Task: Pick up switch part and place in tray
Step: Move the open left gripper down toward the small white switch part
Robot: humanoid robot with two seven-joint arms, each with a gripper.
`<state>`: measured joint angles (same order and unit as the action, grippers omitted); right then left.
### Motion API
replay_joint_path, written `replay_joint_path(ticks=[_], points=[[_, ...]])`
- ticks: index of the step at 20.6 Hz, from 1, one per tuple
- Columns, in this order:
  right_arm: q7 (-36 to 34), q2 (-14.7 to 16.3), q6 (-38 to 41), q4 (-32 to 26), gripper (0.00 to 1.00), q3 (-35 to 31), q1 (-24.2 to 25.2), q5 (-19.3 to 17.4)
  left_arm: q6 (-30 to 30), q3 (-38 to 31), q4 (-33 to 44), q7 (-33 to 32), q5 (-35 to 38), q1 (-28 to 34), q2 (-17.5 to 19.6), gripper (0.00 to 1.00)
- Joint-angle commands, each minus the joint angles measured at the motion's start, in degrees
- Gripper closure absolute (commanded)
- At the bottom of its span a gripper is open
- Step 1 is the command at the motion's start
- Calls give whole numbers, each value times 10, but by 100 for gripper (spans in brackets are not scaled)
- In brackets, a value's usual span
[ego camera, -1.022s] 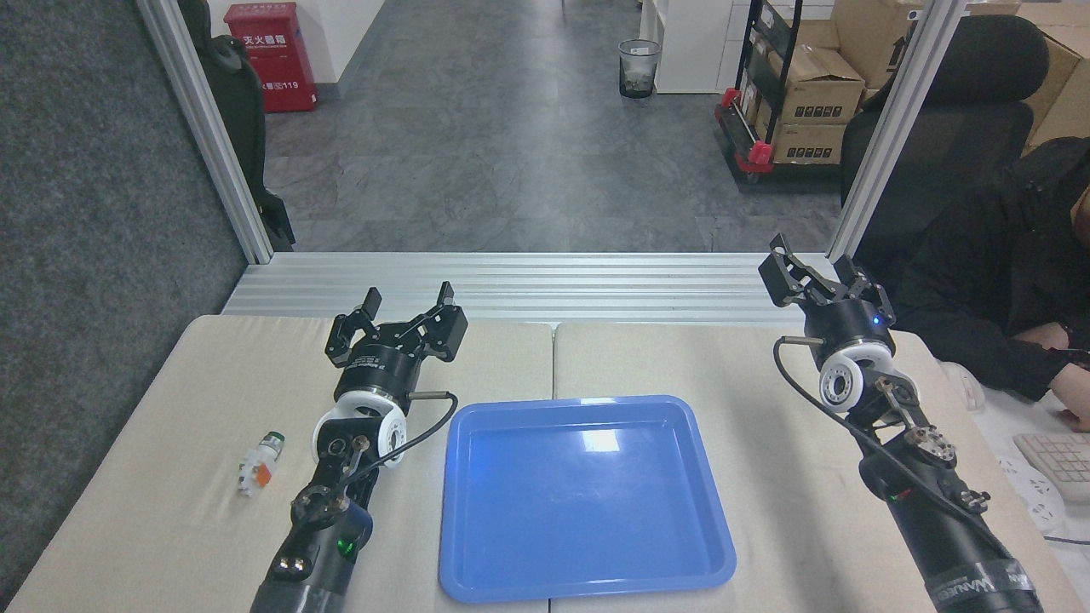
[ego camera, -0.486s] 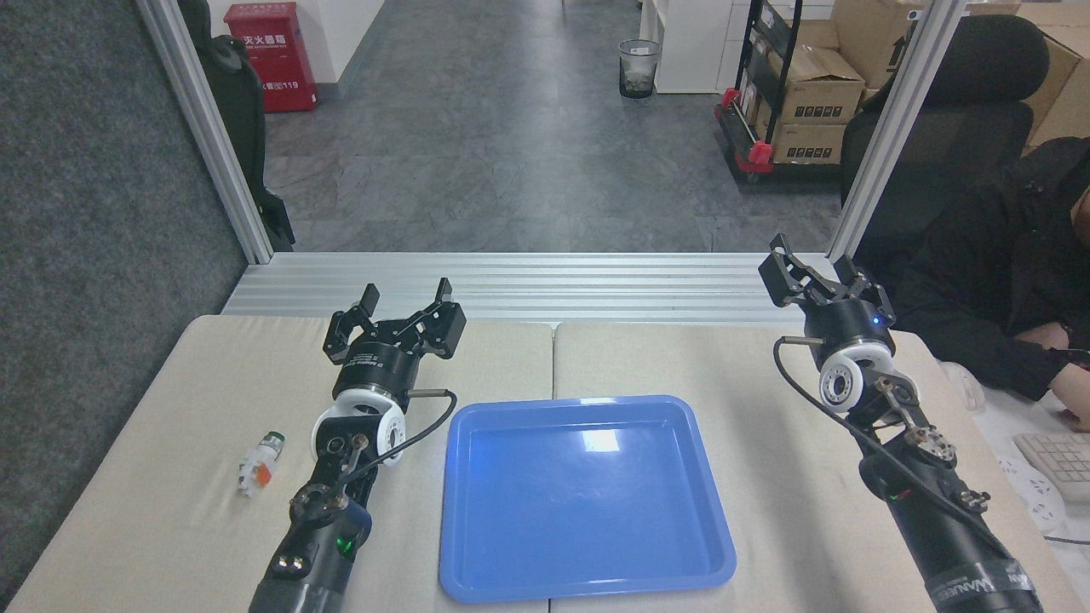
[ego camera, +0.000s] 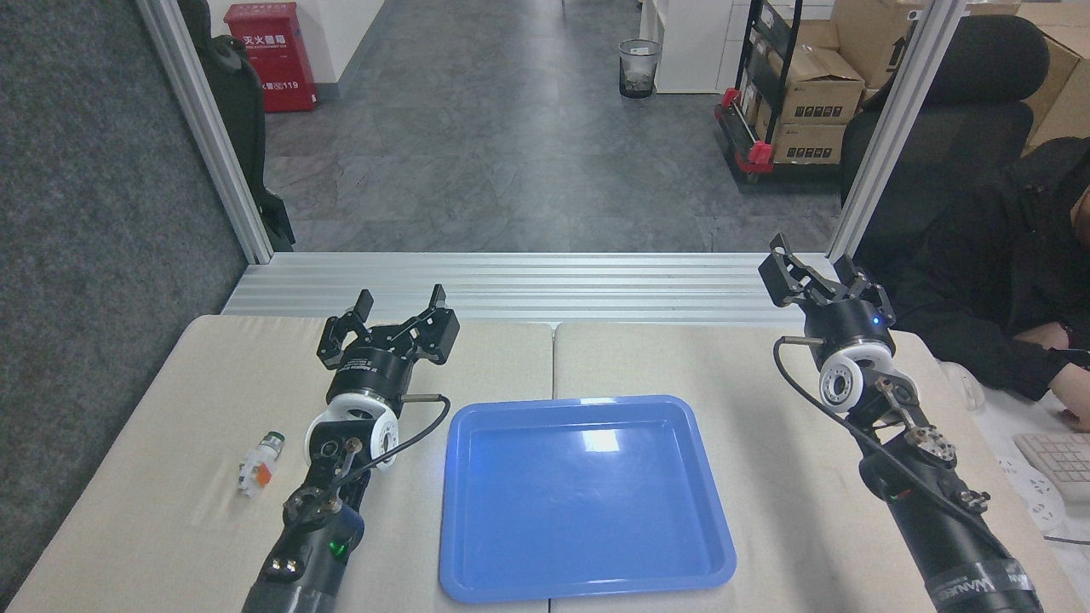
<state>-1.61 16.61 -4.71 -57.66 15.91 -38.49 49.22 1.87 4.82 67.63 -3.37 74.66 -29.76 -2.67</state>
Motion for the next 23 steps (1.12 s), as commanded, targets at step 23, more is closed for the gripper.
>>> replay_joint_path(ticks=[23], points=[[0,0,0,0,1,0,0,0,-230,-149,10,35,6,148,211,0]])
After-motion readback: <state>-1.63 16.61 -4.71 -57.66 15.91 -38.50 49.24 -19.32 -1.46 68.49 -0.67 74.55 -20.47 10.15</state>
